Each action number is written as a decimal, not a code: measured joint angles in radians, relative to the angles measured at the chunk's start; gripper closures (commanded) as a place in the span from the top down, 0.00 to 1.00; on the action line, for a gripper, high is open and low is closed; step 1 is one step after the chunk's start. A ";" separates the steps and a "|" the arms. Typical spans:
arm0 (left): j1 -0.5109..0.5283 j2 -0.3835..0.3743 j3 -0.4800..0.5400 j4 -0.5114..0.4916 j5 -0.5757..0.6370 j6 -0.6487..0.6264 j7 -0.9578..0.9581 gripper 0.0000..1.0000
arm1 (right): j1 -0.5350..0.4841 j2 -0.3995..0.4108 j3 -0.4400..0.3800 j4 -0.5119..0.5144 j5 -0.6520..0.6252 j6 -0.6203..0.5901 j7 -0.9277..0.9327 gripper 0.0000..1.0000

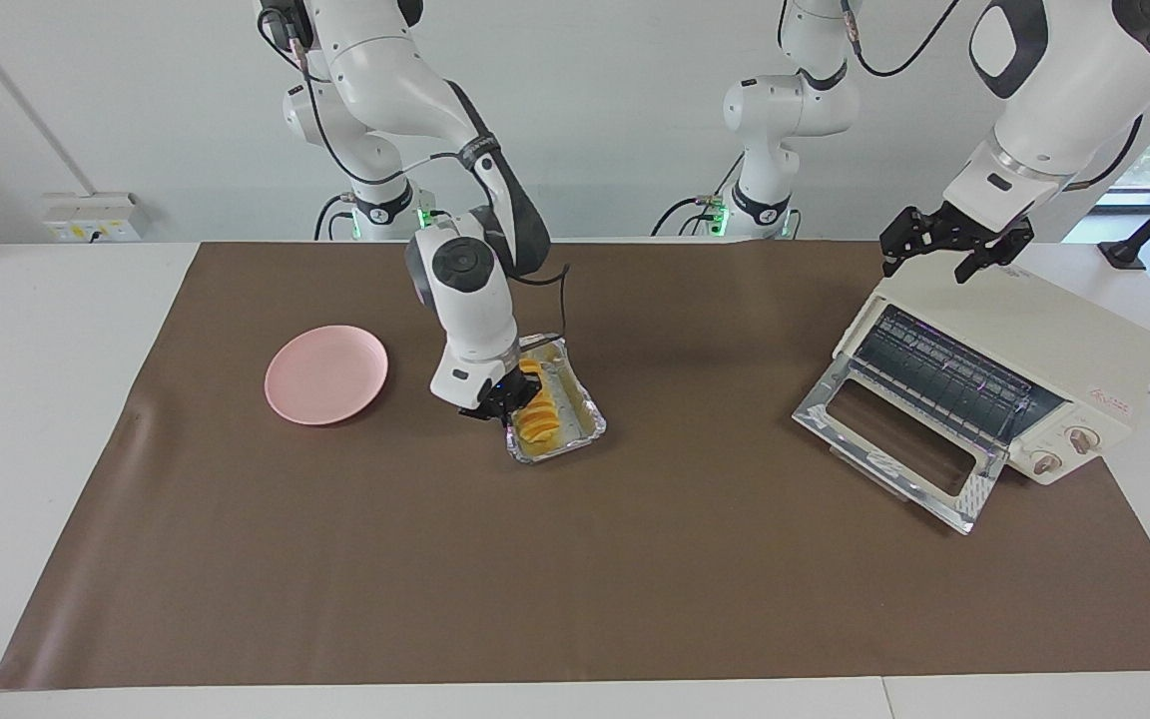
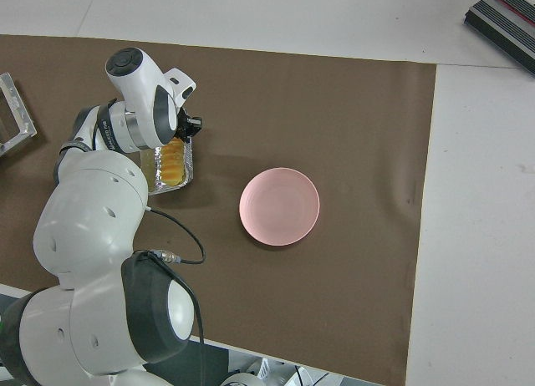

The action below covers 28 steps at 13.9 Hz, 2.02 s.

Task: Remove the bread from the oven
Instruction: 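Slide the foil tray beside the pink plate with the right gripper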

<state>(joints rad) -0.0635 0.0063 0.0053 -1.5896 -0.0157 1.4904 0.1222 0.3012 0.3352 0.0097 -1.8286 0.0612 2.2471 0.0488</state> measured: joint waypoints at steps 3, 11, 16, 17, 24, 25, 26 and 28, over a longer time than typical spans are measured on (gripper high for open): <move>0.000 0.000 0.000 0.000 0.000 0.000 0.000 1.00 | -0.168 -0.014 -0.004 0.047 0.077 -0.050 -0.173 0.00; 0.000 0.000 0.000 0.000 0.000 0.000 0.000 1.00 | -0.400 0.008 -0.005 0.063 0.115 -0.050 -0.287 0.00; 0.000 0.000 0.000 0.000 0.000 0.000 0.000 1.00 | -0.457 0.036 -0.005 0.063 0.119 -0.048 -0.288 0.00; 0.000 0.000 0.000 0.000 0.000 0.000 0.000 1.00 | -0.463 0.040 -0.005 0.063 0.123 -0.048 -0.288 0.00; 0.000 0.000 0.000 0.000 0.000 0.000 0.000 1.00 | -0.481 0.055 -0.005 0.063 0.125 -0.036 -0.295 0.00; 0.000 0.000 0.000 0.000 0.000 0.000 0.000 1.00 | -0.485 0.055 -0.005 0.064 0.126 -0.028 -0.295 0.00; 0.000 0.000 0.000 0.000 0.000 0.000 0.000 1.00 | -0.487 0.055 -0.005 0.068 0.126 -0.025 -0.295 0.00; 0.000 0.000 0.000 0.000 0.000 0.000 0.000 1.00 | -0.487 0.058 -0.004 0.079 0.127 -0.021 -0.295 0.00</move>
<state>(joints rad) -0.0634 0.0063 0.0052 -1.5896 -0.0157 1.4906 0.1222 -0.1861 0.3928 0.0060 -1.7496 0.1879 2.2257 -0.2466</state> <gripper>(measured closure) 0.000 0.982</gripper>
